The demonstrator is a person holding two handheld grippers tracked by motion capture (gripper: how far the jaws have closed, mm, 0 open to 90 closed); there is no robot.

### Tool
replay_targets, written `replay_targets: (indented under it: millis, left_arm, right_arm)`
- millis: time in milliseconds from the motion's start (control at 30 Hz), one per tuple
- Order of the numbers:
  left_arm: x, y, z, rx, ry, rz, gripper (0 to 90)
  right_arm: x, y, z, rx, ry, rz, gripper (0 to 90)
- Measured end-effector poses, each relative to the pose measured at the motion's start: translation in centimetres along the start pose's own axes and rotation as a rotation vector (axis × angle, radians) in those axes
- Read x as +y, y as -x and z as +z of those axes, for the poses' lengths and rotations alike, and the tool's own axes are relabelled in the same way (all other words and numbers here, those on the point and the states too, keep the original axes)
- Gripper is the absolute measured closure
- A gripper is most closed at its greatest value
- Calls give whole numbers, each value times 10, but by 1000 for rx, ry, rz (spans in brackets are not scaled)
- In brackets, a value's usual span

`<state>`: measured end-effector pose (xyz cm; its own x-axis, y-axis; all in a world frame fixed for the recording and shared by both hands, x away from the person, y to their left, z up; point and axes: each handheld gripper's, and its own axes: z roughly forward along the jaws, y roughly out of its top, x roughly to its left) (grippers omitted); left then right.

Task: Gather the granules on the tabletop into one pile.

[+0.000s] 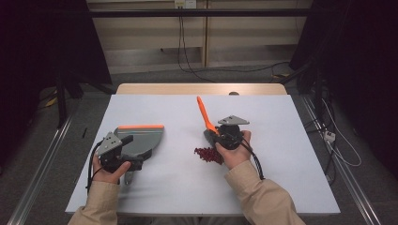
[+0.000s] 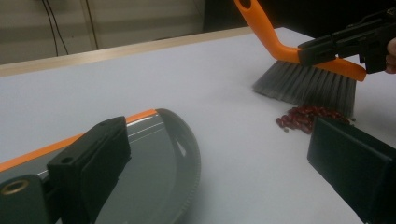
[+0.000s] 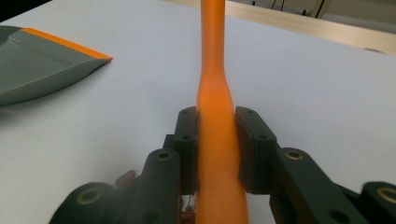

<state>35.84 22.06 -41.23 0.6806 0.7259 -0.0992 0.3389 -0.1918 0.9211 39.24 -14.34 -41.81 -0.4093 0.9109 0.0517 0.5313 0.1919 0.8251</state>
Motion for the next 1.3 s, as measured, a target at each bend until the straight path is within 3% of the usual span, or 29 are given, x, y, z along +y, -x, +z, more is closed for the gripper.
replay_targets:
  millis: [200, 367, 533, 667, 933, 1167, 1300]
  left_arm:
    - [0, -1, -1, 4, 2, -6, 57]
    - [0, 0, -1, 2, 5, -9, 57]
    - [1, 1, -2, 6, 0, 2, 57]
    - [0, 2, -1, 4, -2, -2, 57]
    - [-1, 2, -2, 5, -28, 7, 54]
    - [-2, 3, -5, 9, -55, -1, 54]
    - [-3, 2, -9, 28, -86, -2, 54]
  right_arm:
    - [2, 5, -1, 11, 12, 15, 718]
    - [5, 10, -12, -1, 31, 4, 718]
    - [-2, 15, -21, -28, 8, -19, 717]
    - [-13, 10, -18, -32, 14, -17, 718]
    - [-10, -3, -10, -9, 40, -15, 717]
    - [-6, 12, -18, -11, 63, 7, 717]
    - [-6, 24, -23, 11, 75, 41, 717]
